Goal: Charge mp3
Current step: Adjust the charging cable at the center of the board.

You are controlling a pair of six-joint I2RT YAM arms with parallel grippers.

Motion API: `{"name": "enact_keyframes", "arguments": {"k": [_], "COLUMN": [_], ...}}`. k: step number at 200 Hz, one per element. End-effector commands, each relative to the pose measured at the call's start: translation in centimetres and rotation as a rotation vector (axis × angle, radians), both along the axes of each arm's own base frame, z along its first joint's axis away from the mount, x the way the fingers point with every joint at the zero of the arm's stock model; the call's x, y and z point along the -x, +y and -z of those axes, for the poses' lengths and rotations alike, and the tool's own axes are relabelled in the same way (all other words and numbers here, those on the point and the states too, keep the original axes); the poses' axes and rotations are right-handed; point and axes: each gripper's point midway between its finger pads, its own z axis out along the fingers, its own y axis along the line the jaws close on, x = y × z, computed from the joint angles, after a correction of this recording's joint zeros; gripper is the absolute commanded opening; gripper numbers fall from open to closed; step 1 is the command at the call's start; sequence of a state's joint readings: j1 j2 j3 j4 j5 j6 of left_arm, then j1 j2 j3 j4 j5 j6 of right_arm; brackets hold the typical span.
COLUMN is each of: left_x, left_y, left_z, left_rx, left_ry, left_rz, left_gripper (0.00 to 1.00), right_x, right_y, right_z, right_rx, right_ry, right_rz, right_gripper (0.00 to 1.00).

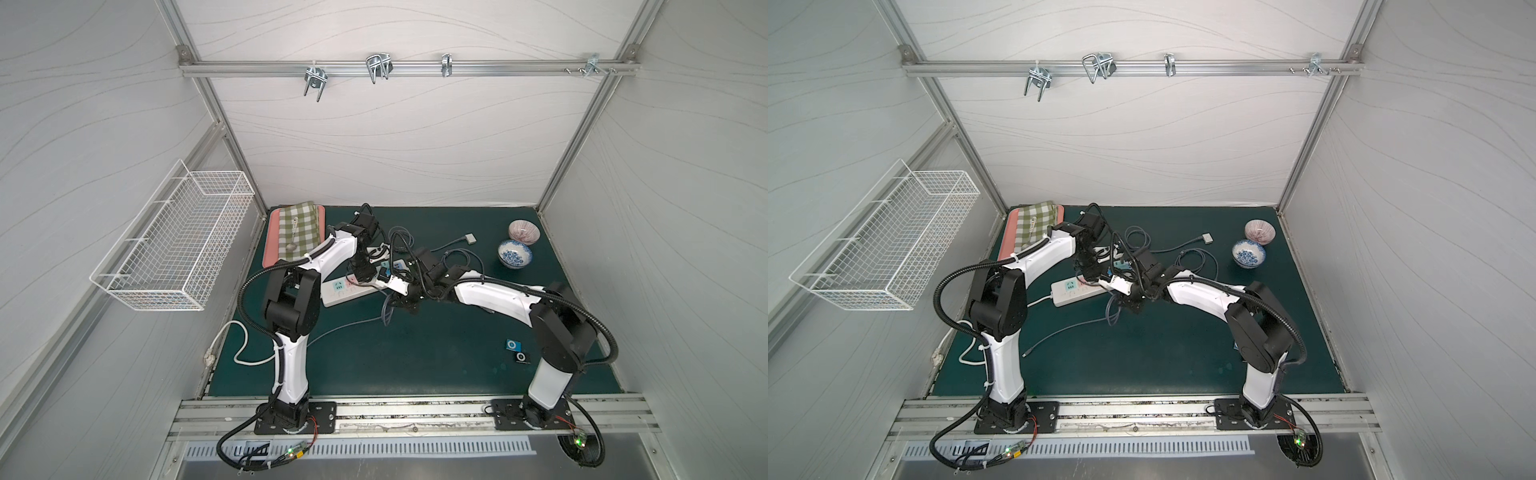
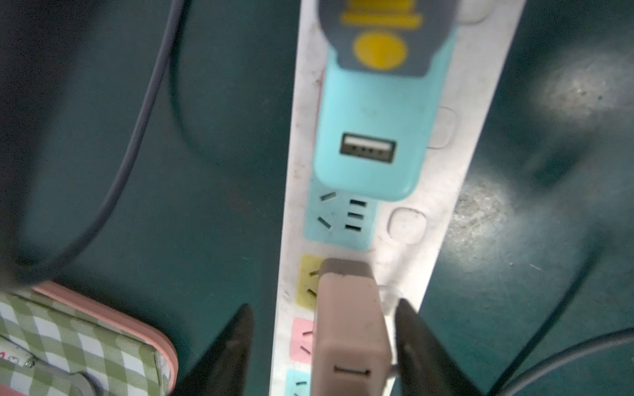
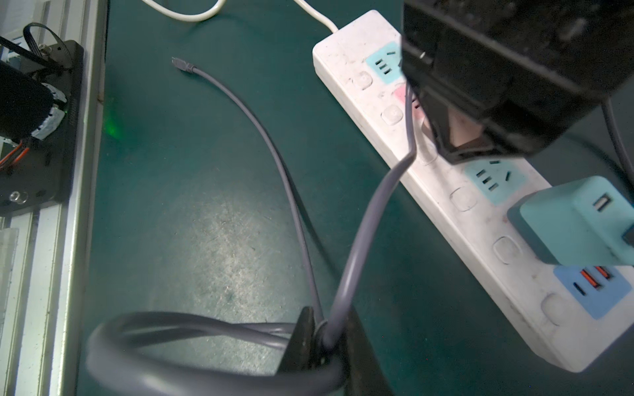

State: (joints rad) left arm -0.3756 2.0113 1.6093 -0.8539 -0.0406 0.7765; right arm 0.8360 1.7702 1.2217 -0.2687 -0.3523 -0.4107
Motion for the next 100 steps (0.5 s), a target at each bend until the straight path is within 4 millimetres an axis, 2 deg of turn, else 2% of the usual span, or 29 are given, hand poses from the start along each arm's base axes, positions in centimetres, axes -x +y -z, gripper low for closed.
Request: {"name": "enact_keyframes", "arguments": {"k": [1,39,62,100], "left_x": [-0.9,-0.8,-0.1,1.0], "left_y": [-1.5,-0.6,0.0,0.5], "left_z": [-1.3,-5.1,-6.7,-8.1], "left_rx": [0.047,0.1,0.152,0.179], "left_ry": [-0.05,-0.131,-0.158,-0.196], "left_rz": [-0.009,-0.035,-0.057,-0.048], "left_gripper": [0.99,0.99,0.99,0.99], "right_x": [0.0,-1.6,-2.7,-4.6], "right_y": [-1.1,-3.6,-4.6,-5.2], "right_z": [0.9,0.9,0.6,0.6], "right_rx": [0.055,0.093,0.111,0.148], "right_ry": [0.053,0.103,0.113,0.106], "right_rz": [0.006,0.105,0.131,0.143], "right_gripper": [0.16,0.21,0.23,0.23]}}
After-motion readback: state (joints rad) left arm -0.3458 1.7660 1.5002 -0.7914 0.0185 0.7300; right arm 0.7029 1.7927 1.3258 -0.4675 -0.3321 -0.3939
